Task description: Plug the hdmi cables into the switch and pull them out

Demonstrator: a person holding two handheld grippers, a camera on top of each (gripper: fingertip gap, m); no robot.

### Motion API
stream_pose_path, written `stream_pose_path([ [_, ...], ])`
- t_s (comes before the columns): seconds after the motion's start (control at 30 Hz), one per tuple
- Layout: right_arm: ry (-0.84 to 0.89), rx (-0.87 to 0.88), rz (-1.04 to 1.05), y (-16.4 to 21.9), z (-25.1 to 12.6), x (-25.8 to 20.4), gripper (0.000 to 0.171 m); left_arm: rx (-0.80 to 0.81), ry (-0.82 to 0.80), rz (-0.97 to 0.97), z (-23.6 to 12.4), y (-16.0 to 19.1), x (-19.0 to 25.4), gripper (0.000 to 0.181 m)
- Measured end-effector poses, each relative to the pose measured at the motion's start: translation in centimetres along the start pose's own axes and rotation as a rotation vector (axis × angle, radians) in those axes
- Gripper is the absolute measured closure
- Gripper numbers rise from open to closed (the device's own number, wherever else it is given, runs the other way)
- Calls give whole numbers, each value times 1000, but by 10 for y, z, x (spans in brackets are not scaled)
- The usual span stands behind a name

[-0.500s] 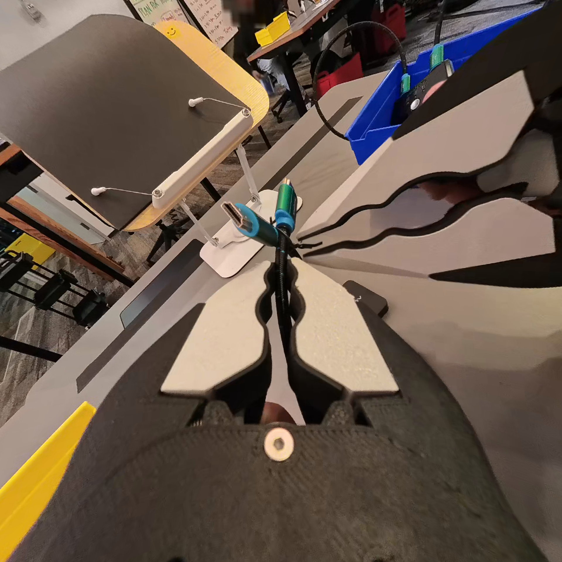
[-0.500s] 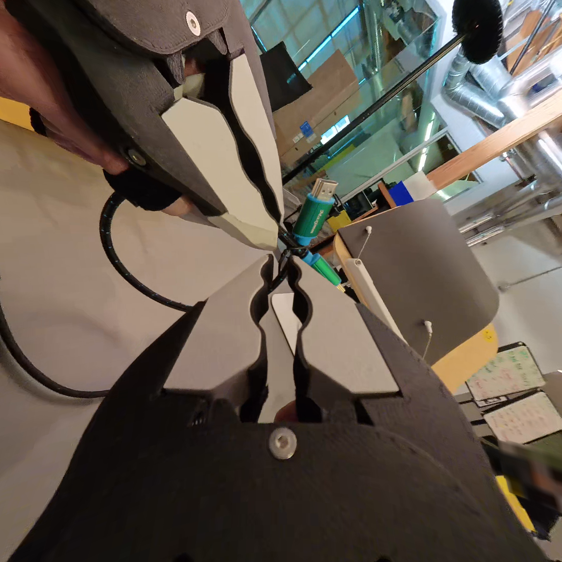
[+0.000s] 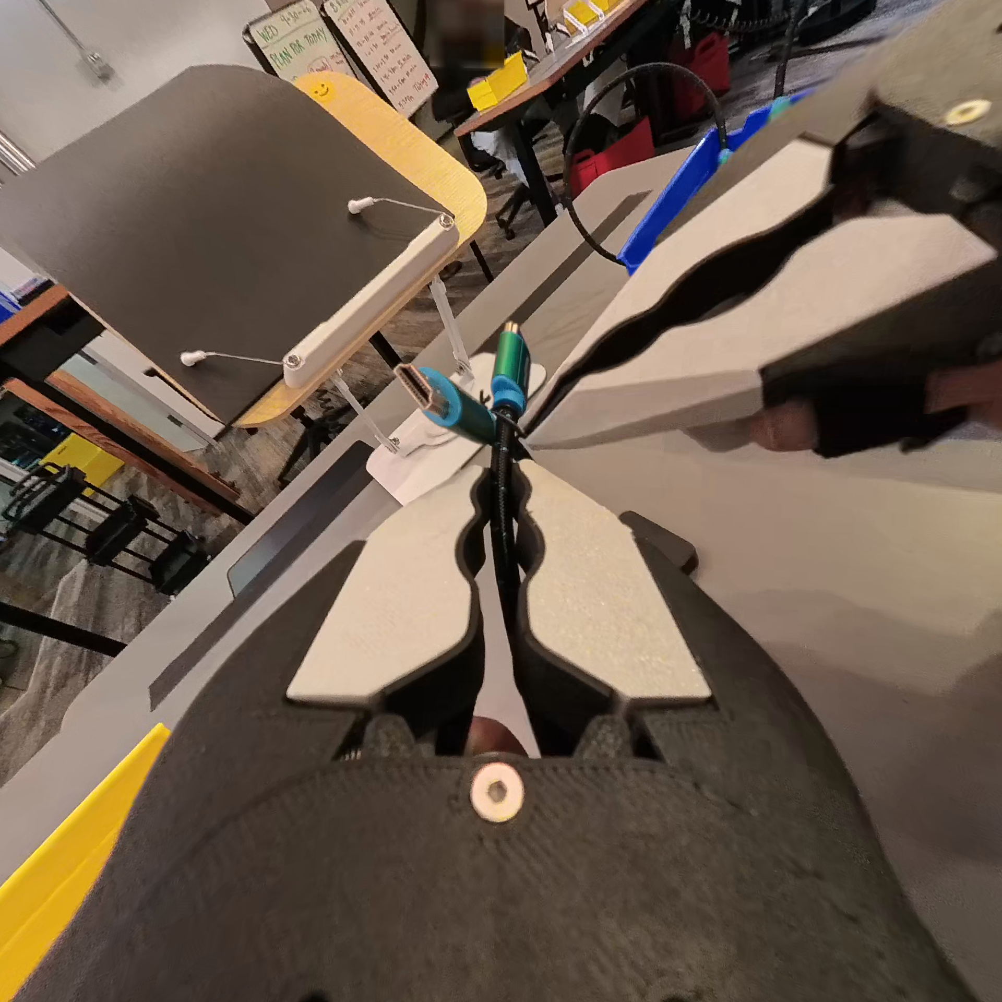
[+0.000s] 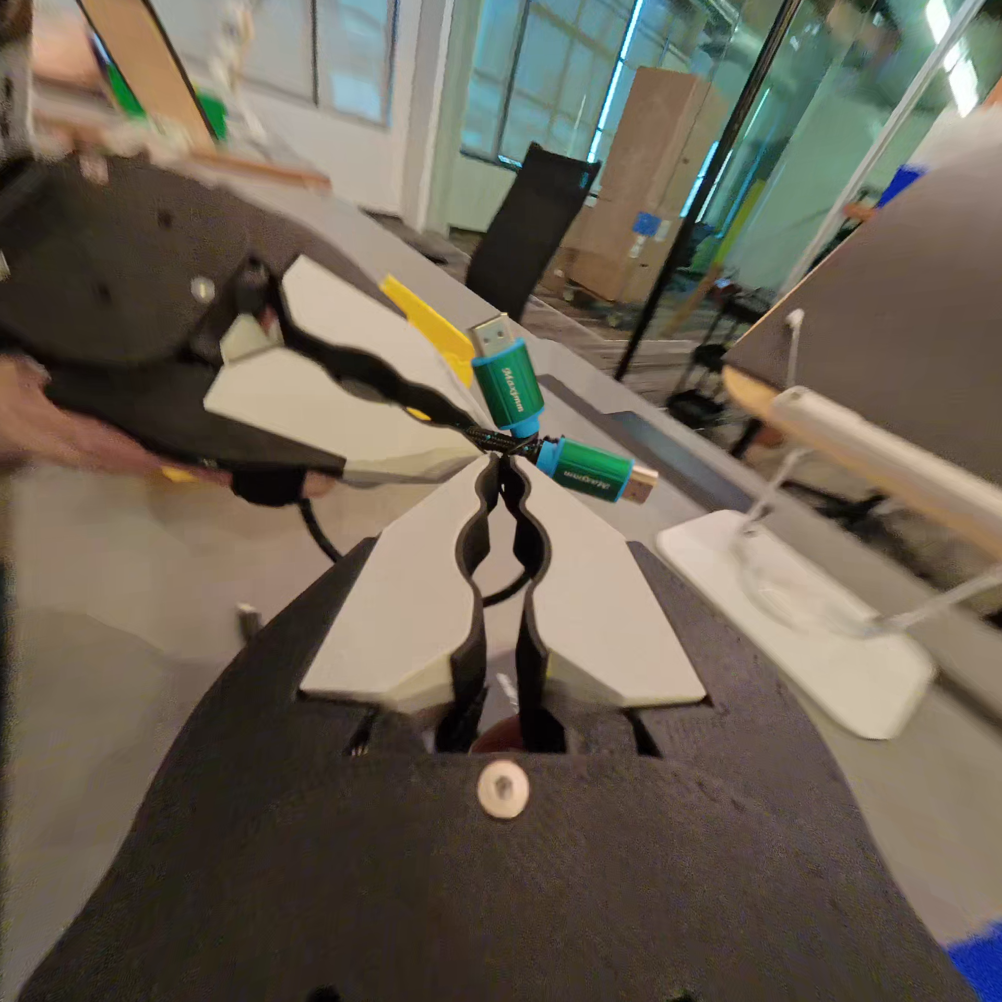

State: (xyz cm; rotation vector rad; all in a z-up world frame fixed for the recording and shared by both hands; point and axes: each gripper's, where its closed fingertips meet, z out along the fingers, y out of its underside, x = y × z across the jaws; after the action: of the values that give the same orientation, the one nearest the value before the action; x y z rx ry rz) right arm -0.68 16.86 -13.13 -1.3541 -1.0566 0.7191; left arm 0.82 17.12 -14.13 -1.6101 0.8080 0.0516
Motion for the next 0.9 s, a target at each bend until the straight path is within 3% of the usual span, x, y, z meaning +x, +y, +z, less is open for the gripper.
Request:
stream_pose_path([
  [0.17, -323, 251, 867, -17, -5, 0, 171, 100, -65, 61, -4, -14, -7, 176],
  [0.3, -574, 423, 1105, -43, -18, -11, 171, 228, -113, 105, -14, -31, -10, 176],
  [0.43, -780, 469, 1054, -74, -29, -52, 171, 330, -153, 100, -26, -50, -20, 177],
  [0.67, -632, 440, 944, -67, -28, -31, 171, 263, -92, 79, -19, -41, -17, 177],
  [0.77, -493, 387, 849, -55, -22, -18, 171, 185, -53, 41, -11, -30, -15, 177],
  [0.9, -318, 267, 635, -36, -16, -5, 157, 90, -7, -21, -3, -17, -14, 177],
])
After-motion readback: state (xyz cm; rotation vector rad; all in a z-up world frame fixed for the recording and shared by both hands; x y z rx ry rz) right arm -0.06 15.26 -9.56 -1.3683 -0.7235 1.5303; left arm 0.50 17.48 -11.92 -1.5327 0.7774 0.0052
